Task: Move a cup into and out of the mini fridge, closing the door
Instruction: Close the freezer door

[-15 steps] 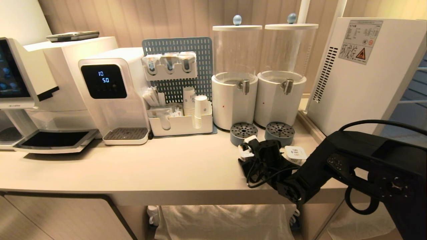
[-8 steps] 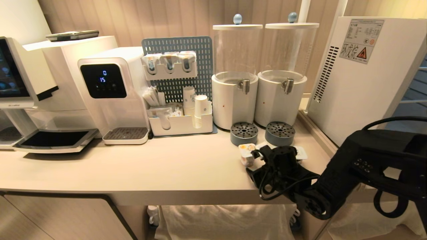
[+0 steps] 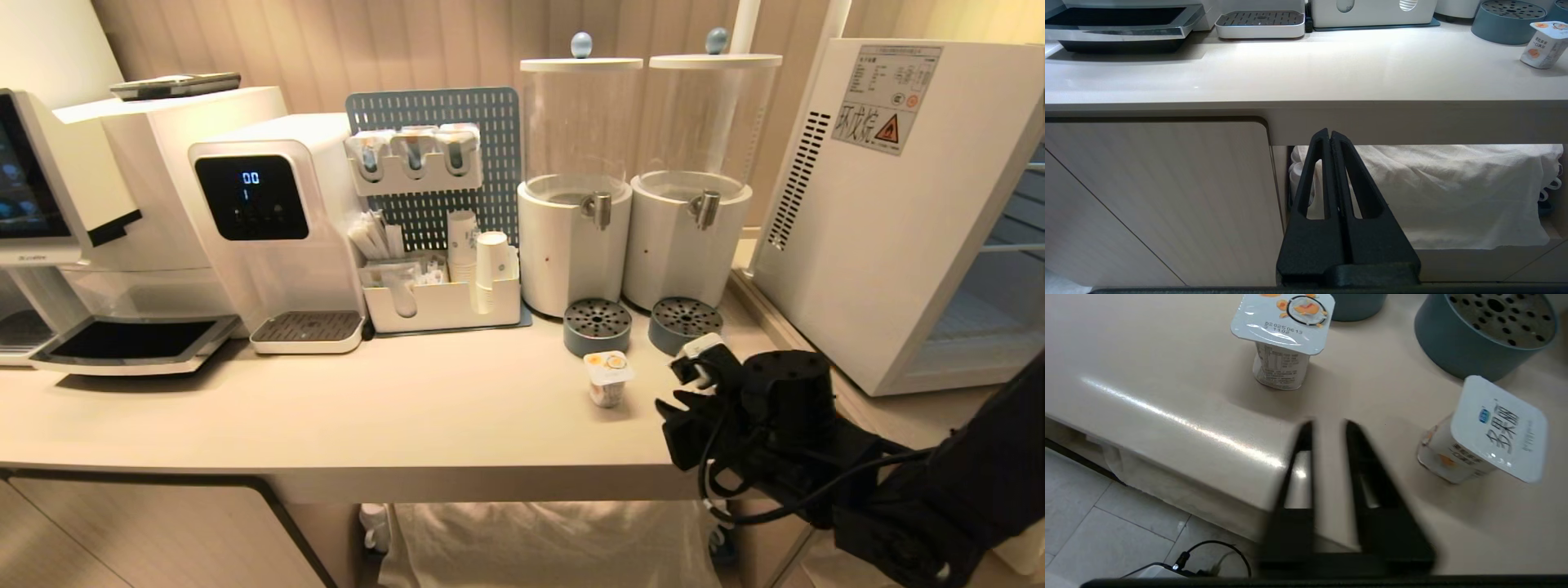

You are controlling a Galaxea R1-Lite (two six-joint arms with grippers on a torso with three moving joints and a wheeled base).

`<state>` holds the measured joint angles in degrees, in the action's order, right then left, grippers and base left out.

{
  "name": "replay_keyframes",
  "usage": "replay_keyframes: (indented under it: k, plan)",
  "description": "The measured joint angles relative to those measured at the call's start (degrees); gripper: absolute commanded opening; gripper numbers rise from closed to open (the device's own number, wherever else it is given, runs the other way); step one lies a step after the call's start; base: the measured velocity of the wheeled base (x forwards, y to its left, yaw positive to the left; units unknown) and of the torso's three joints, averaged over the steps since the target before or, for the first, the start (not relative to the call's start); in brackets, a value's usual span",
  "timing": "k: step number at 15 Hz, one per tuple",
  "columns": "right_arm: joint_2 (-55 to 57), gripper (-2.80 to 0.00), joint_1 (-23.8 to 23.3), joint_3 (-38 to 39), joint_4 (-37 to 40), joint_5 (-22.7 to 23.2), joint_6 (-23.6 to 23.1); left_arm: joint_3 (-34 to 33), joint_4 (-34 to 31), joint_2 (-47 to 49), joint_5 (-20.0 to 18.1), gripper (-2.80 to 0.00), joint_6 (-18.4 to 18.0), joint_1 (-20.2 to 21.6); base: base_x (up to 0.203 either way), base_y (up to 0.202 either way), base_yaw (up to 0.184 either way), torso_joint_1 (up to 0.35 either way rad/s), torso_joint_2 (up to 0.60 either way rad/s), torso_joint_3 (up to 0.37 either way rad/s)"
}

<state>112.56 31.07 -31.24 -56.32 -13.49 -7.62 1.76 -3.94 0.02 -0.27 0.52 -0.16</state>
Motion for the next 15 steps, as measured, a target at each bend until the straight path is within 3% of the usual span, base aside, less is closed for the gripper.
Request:
replay_keyframes:
  k: [7, 11, 13, 15]
  plan:
    - [-5.29, -2.8, 0.12, 2.25, 0.33, -0.46, -0.14, 0.0, 0.01, 0.0, -0.01, -2.8, 0.03, 0.0, 0.0, 0.0, 0.0, 0.0, 0.0, 0.0]
    - [-15.98, -2.8, -5.57, 5.0, 13.38, -13.12, -1.33, 0.0, 0.0, 0.0, 0.02, -2.8, 0.05, 0.02, 0.0, 0.0, 0.0, 0.0, 0.0, 0.0]
    - [-29.77, -2.8, -10.38, 6.2, 21.79, -18.82, -1.87, 0.0, 0.02, 0.0, 0.0, -2.8, 0.05, 0.02, 0.0, 0.0, 0.0, 0.0, 0.0, 0.0]
    - [-50.52, -2.8, -15.7, 7.29, 32.44, -21.02, -1.4, 0.0, 0.0, 0.0, 0.02, -2.8, 0.06, 0.02, 0.0, 0.0, 0.0, 0.0, 0.0, 0.0]
